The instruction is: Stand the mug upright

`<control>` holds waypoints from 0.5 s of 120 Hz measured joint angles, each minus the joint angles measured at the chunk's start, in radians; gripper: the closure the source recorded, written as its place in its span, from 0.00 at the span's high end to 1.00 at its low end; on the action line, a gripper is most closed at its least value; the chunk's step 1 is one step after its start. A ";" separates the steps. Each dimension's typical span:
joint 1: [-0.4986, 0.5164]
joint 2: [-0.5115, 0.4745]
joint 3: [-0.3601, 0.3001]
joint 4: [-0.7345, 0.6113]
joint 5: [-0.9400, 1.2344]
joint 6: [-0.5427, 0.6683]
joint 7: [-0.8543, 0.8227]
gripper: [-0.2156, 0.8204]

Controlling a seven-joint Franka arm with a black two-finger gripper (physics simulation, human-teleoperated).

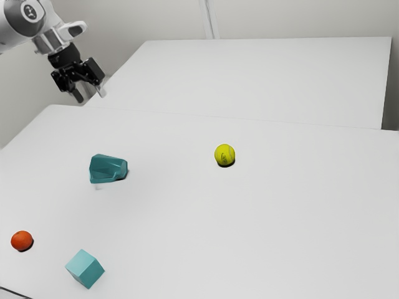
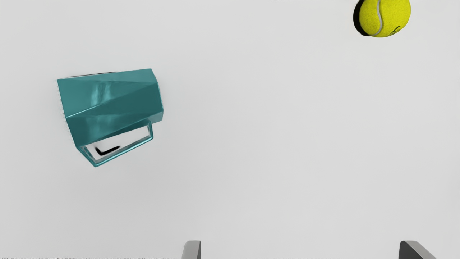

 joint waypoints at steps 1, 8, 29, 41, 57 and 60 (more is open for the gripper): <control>0.004 0.001 0.008 -0.002 -0.011 -0.001 0.004 0.79; 0.042 0.006 0.041 -0.021 -0.078 -0.010 0.034 0.79; 0.221 0.096 0.059 -0.051 -0.274 -0.038 0.125 0.79; 0.291 0.180 0.060 -0.051 -0.365 -0.047 0.176 0.79; 0.330 0.271 0.075 -0.052 -0.454 -0.036 0.242 0.79; 0.338 0.286 0.076 -0.052 -0.466 -0.034 0.253 0.79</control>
